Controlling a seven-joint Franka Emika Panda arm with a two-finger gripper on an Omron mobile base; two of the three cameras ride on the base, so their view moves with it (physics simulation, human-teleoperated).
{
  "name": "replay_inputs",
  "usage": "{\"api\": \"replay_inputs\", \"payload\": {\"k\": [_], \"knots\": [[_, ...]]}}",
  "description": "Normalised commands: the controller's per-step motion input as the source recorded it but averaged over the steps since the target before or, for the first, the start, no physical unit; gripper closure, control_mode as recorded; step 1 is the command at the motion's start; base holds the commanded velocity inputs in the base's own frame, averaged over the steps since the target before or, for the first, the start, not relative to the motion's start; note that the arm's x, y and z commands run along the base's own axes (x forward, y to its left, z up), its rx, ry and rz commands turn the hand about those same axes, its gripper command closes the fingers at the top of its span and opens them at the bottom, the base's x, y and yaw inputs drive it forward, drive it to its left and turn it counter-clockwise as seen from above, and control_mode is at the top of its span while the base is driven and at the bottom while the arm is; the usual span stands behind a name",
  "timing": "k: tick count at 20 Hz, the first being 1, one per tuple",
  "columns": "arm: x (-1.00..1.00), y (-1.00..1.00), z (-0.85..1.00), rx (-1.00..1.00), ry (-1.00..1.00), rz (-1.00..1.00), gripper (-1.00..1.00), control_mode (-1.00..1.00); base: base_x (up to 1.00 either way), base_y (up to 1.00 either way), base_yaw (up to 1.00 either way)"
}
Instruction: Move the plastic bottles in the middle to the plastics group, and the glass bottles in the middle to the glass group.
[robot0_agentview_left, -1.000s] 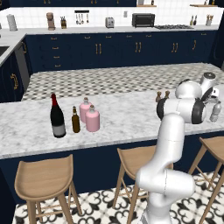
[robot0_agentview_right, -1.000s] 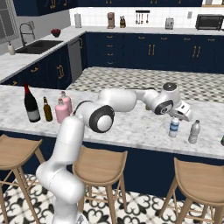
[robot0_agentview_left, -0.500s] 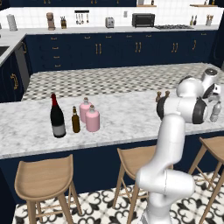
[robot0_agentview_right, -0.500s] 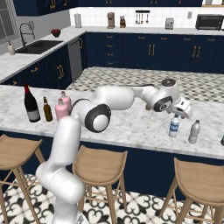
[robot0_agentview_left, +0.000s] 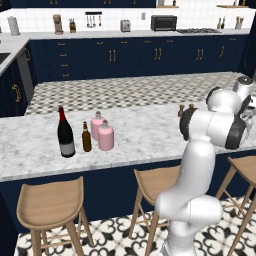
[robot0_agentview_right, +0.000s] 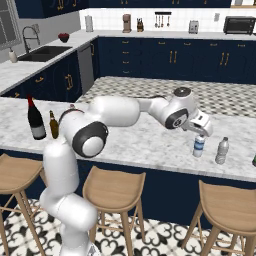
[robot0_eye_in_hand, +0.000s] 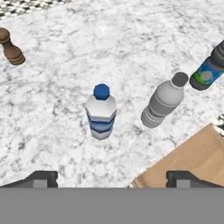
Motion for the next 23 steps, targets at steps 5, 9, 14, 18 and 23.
{"api": "replay_inputs", "payload": {"k": [5, 9, 14, 18, 23], "knots": [[-0.45, 0.71, 0.30, -0.02, -0.01, 0.01, -1.00, -1.00, 0.00, 0.00, 0.00], [-0.52, 0.88, 0.44, 0.00, 0.00, 0.03, -1.00, -1.00, 0.00, 0.00, 0.00], [-0.88, 0.53, 0.38, 0.00, -0.05, 0.15, -1.00, -1.00, 0.00, 0.00, 0.00], [-0.45, 0.16, 0.01, 0.00, -0.04, 0.17, -1.00, -1.00, 0.00, 0.00, 0.00], [-0.28, 0.33, 0.00, 0.00, 0.00, 0.08, -1.00, -1.00, 0.00, 0.00, 0.00]]}}
